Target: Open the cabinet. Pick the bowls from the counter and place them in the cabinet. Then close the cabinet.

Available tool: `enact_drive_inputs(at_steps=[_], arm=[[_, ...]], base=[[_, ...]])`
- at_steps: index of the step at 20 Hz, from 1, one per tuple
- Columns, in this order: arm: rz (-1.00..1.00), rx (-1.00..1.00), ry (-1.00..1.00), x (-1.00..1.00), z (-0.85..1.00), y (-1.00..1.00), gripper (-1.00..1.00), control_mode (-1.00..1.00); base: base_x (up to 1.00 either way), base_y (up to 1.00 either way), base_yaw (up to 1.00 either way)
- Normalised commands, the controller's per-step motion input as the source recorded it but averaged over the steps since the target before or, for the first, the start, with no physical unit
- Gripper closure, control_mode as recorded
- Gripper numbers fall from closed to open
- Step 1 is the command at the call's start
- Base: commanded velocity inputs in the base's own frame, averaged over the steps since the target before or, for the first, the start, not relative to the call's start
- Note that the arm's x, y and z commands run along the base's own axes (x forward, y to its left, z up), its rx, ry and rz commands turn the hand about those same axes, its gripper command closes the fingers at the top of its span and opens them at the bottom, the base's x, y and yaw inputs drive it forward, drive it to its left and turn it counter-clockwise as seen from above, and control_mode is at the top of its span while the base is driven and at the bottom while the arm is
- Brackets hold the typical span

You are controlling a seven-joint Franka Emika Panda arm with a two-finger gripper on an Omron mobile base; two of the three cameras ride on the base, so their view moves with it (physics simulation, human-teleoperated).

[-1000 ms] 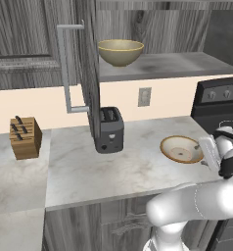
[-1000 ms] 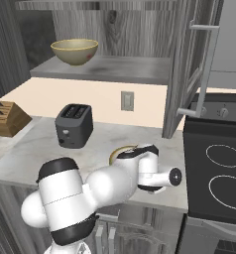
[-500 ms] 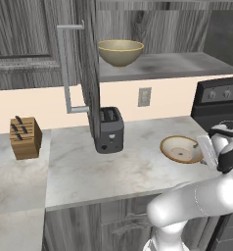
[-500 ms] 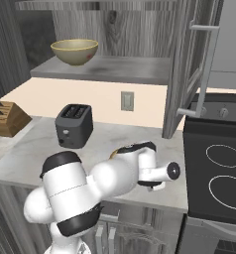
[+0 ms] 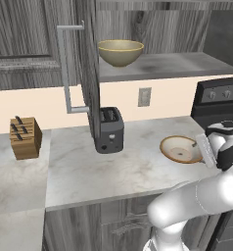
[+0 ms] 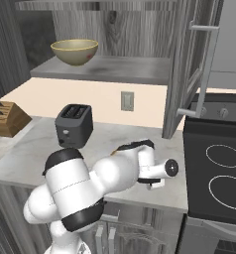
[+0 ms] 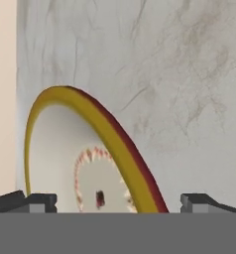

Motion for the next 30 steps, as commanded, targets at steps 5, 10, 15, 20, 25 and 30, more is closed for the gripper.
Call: enact_drive_inputs(at_steps=[5, 10, 15, 20, 25, 30], arm=[[0.00, 0.00, 0.00, 0.14, -0.25, 0.12, -1.00, -1.00], [0.01, 0.00, 0.00, 0.11, -0.23, 0.14, -1.00, -1.00], [0.00, 0.00, 0.00, 0.17, -0.47, 0.42, 1.00, -1.00], [0.00, 0.04, 0.00, 0.09, -0.48, 0.21, 1.00, -1.00], [0.02, 0.01, 0.00, 0.00, -0.36, 0.01, 1.00, -1.00], [0.01, 0.00, -0.06, -0.04, -0.17, 0.00, 1.00, -1.00]], base=[[0.00, 0.00, 0.00], [0.00, 0.00, 0.00], [0.00, 0.00, 0.00], [0.00, 0.00, 0.00], [0.00, 0.00, 0.00], [0.00, 0.00, 0.00]])
